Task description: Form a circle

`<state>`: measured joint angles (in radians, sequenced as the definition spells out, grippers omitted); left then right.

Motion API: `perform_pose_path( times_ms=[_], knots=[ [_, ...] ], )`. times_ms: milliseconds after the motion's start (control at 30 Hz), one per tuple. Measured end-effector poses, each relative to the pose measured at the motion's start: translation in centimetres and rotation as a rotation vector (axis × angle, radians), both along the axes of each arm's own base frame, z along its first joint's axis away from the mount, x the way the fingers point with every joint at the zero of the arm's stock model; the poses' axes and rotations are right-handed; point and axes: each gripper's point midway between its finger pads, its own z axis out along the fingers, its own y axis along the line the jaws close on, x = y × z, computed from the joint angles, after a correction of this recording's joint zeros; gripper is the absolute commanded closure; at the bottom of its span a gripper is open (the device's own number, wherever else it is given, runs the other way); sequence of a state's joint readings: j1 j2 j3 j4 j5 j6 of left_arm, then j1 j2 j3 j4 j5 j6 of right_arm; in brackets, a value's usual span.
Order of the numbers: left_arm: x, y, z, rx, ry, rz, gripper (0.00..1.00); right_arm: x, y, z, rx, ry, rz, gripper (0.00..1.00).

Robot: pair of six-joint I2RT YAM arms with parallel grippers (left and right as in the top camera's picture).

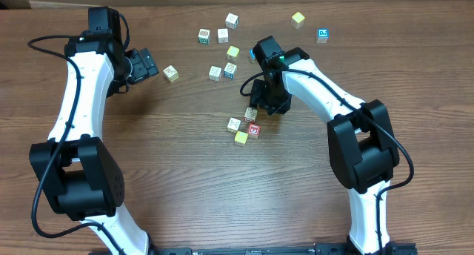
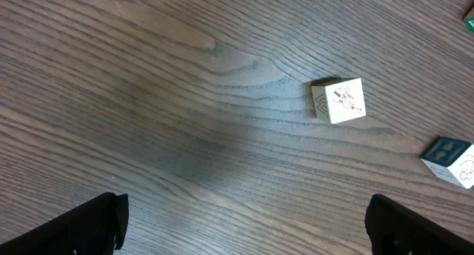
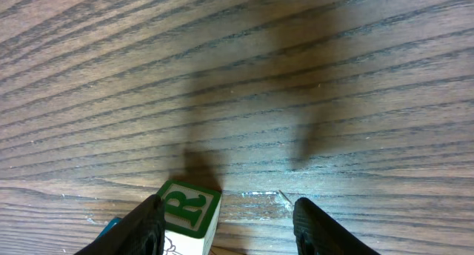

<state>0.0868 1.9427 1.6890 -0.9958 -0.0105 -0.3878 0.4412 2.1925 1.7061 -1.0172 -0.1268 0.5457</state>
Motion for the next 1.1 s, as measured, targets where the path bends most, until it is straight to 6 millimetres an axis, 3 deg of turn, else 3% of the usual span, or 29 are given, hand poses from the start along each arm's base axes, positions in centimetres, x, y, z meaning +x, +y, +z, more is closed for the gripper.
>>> perform_pose_path(
  times_ms=[367, 500, 633, 1100],
  knots=[
    [0.0, 0.0, 0.0, 0.000, 0.000, 0.000, 0.00, 1.2, -2.3, -0.2, -0.117, -0.054, -0.075, 0.44],
    [0.0, 0.0, 0.0, 0.000, 0.000, 0.000, 0.01, 0.4, -3.4, -0.3, -0.158, -0.018, -0.096, 0.44],
    [0.0, 0.0, 0.0, 0.000, 0.000, 0.000, 0.01, -0.9, -4.3, -0.4, -0.195, 0.034, -0.104, 0.55],
    [0.0, 0.0, 0.0, 0.000, 0.000, 0.000, 0.00, -1.7, -3.6, -0.7, -0.178, 0.060, -0.094, 0.58]
  ],
)
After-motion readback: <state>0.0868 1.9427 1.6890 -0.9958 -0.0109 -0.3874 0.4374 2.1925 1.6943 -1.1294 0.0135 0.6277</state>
